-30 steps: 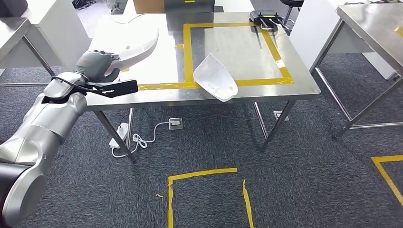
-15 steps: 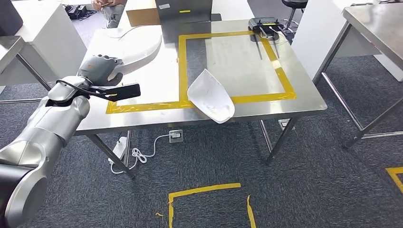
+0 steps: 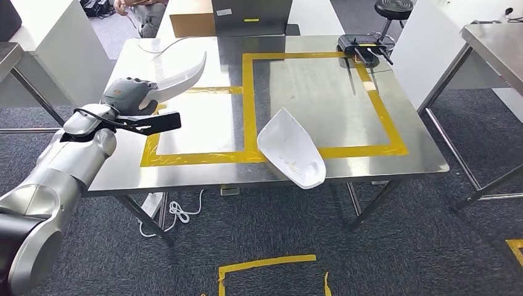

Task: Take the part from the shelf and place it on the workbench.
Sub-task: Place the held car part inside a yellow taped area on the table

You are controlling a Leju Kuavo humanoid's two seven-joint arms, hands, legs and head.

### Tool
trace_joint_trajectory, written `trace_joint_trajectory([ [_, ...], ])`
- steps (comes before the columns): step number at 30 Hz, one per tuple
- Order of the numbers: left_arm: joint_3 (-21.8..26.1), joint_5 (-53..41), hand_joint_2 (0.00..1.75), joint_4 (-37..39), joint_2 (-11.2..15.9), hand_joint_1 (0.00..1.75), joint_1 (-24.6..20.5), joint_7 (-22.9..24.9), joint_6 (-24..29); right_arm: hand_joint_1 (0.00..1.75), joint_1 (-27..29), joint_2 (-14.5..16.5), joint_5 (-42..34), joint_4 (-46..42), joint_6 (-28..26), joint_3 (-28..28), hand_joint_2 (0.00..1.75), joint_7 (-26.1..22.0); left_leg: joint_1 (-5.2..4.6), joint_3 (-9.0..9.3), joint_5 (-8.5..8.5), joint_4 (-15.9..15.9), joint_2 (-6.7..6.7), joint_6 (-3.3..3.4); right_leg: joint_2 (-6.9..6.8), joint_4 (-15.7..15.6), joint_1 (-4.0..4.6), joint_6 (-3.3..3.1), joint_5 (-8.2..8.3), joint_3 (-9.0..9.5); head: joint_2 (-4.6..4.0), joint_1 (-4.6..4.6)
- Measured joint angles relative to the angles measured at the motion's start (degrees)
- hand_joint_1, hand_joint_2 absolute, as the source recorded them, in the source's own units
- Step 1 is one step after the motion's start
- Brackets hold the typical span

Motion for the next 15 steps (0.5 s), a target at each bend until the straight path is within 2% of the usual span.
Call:
trace_joint_trajectory([
  [1, 0.02, 0.07, 1.75, 0.08, 0.08, 1.75, 0.24, 0.03, 0.04, 0.00, 0.04, 0.01, 0.01, 0.00, 0.01, -0.04, 0.00, 0.00, -0.01, 0.66, -0.61, 0.09, -0.01, -0.09, -0.02, -3.21, 0.00, -0.17, 2.64, 0.28, 0.00, 0.03],
  [2, 0.04, 0.10, 1.75, 0.19, 0.21, 1.75, 0.45, 0.03, 0.15, 0.00, 0.09, 0.01, 0.01, 0.00, 0.06, -0.10, 0.00, 0.00, -0.04, 1.29, -1.20, 0.18, -0.02, -0.24, -0.06, -7.22, 0.02, -0.43, 6.44, 0.88, 0.00, 0.06],
  [3, 0.08, 0.12, 1.75, 0.31, 0.34, 1.75, 0.64, -0.03, 0.28, 0.00, 0.13, 0.01, 0.04, 0.00, 0.16, -0.16, 0.00, 0.02, -0.10, 1.77, -1.74, 0.31, -0.06, -0.46, -0.11, -10.55, 0.12, -0.68, 9.49, 1.44, 0.00, 0.07],
  [4, 0.11, 0.14, 1.75, 0.45, 0.54, 1.75, 0.84, -0.15, 0.43, 0.00, 0.15, 0.01, 0.08, 0.00, 0.27, -0.22, 0.00, 0.07, -0.18, 2.03, -2.20, 0.38, -0.12, -0.74, -0.13, -12.74, 0.23, -0.94, 11.74, 1.90, 0.00, 0.09],
  [5, 0.15, 0.18, 1.75, 0.57, 0.77, 1.75, 1.10, -0.38, 0.61, 0.00, 0.19, 0.02, 0.12, 0.00, 0.40, -0.27, 0.00, 0.13, -0.26, 2.19, -2.44, 0.48, -0.20, -1.08, -0.15, -13.84, 0.29, -1.20, 12.79, 2.09, 0.00, 0.10],
  [7, 0.25, 0.45, 1.75, 0.73, 1.40, 1.75, 1.61, -1.13, 0.91, 0.00, 0.18, 0.05, 0.21, 0.01, 0.50, -0.33, 0.00, 0.27, -0.40, 2.29, -2.62, 0.49, -0.20, -1.28, -0.07, -14.05, 0.31, -1.35, 13.09, 2.51, 0.00, 0.09],
  [12, 0.46, 0.81, 1.75, 1.05, 2.59, 1.75, 2.08, -2.55, 0.80, 0.00, 0.07, 0.10, 0.51, 0.02, 0.67, -0.37, 0.00, 0.17, -0.44, 3.04, -2.95, -0.43, 0.08, -0.69, 0.10, -14.16, 0.41, -1.96, 12.81, 2.85, 0.00, 0.03],
  [15, 0.79, 0.79, 1.75, 1.23, 3.08, 1.75, 2.09, -2.71, 0.52, 0.00, 0.07, 0.20, 0.56, 0.02, 0.67, -0.37, 0.00, 0.16, -0.44, 3.29, -3.05, -0.88, 0.14, -0.70, 0.10, -14.16, 0.45, -2.18, 12.67, 2.87, 0.00, 0.02],
])
